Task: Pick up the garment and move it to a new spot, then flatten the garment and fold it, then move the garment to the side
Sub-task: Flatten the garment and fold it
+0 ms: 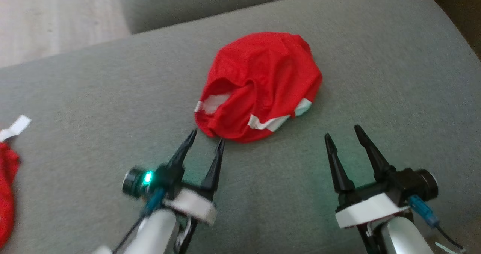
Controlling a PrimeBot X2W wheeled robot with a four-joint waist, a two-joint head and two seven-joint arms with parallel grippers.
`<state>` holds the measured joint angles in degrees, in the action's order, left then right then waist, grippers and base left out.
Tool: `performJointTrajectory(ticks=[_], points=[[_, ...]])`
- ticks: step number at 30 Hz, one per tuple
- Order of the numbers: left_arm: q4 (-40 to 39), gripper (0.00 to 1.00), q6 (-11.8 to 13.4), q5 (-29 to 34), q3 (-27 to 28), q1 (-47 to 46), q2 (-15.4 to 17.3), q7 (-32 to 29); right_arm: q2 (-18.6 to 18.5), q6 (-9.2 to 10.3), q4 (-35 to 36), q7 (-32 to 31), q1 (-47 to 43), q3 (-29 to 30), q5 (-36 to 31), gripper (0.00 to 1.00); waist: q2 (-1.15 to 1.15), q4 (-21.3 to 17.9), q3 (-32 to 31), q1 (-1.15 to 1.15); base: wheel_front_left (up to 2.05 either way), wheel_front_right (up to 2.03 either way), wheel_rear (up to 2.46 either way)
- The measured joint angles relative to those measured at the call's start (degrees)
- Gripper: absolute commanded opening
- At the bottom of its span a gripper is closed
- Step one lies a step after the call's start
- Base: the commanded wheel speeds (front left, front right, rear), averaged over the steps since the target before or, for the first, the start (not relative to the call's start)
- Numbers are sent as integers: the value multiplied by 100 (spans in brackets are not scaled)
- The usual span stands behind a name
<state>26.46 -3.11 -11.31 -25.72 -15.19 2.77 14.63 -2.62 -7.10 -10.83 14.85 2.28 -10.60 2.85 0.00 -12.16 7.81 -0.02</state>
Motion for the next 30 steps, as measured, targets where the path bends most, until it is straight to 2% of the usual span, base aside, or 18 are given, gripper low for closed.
performJointTrajectory(ticks=[7,14,15,17,20,22,26,30], points=[[1091,100,-151,-811,-790,-1185,-13,-244,-1,0,13,0,92,-73,2,100,0,-499,354,0,0,0,0],[1782,100,109,-1140,-1134,-1584,-16,-346,-1,0,13,0,131,-138,19,100,0,-838,478,1,0,0,0],[1872,87,137,-1167,-1199,-1628,-16,-347,-1,0,12,0,133,-145,19,100,0,-883,483,1,0,0,0],[1969,0,167,-1249,-1289,-1669,-14,-331,-1,0,11,0,133,-156,19,100,0,-961,482,1,0,0,0],[1920,0,124,-1369,-1478,-1688,-13,-179,-1,0,11,0,133,-151,19,100,0,-1039,453,1,0,0,0],[1703,0,0,-1490,-1629,-1739,-10,-122,-1,0,10,0,132,-141,19,100,0,-1056,417,2,0,0,0],[811,0,-168,-1845,-1968,-2050,-14,-51,-1,0,-14,0,127,-67,20,100,0,-999,314,2,0,0,0],[-93,0,-88,-2084,-1946,-2650,-18,-35,-1,0,-18,0,79,-47,19,100,0,-881,169,2,0,0,0]])
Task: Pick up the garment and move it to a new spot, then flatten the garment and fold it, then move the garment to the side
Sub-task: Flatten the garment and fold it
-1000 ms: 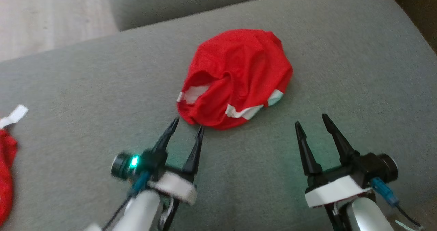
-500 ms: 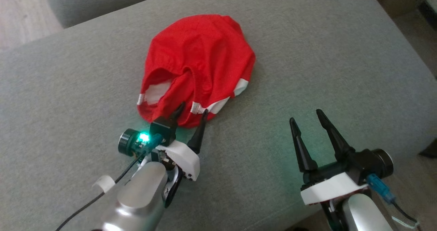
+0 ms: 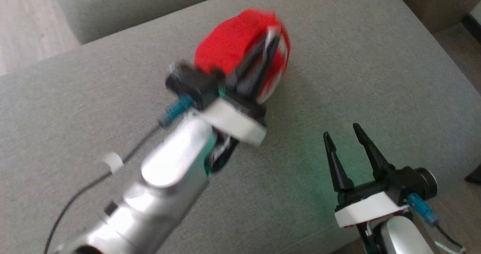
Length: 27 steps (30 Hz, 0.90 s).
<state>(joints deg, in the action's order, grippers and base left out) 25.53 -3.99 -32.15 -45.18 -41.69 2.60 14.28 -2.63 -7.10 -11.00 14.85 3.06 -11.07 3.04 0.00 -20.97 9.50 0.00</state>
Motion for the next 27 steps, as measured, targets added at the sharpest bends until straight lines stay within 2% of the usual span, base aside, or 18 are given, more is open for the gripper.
performJointTrajectory(ticks=[4,6,8,11,13,16,22,27], points=[[-781,0,114,-205,448,-397,115,-52,0,0,3,0,-57,38,-1,100,0,187,-101,0,0,0,0],[-1079,0,211,-357,599,-313,445,-322,0,0,13,0,-57,49,-1,100,0,285,-128,0,0,0,0],[-1246,0,366,-424,711,-10,934,-617,-1,0,32,0,-67,91,3,100,0,390,-122,0,0,0,0],[-1284,0,584,-548,881,844,1545,-794,-1,0,4,0,-91,103,134,100,0,574,-59,0,0,0,0],[-1270,0,675,-617,978,1411,1779,-754,-1,0,-105,0,-96,59,203,100,0,713,5,0,0,0,0],[-1222,0,693,-625,1004,1780,1880,-611,-1,0,-439,0,-87,-45,229,100,0,944,105,0,0,0,0],[-1117,0,636,-664,1037,1675,1876,-461,-140,0,-1162,-7,163,-543,237,100,0,1393,279,-1,0,0,0],[-1055,0,594,-662,1020,1523,1841,-417,-164,0,-2081,-7,708,-626,255,100,0,1669,416,-1,0,0,0]])
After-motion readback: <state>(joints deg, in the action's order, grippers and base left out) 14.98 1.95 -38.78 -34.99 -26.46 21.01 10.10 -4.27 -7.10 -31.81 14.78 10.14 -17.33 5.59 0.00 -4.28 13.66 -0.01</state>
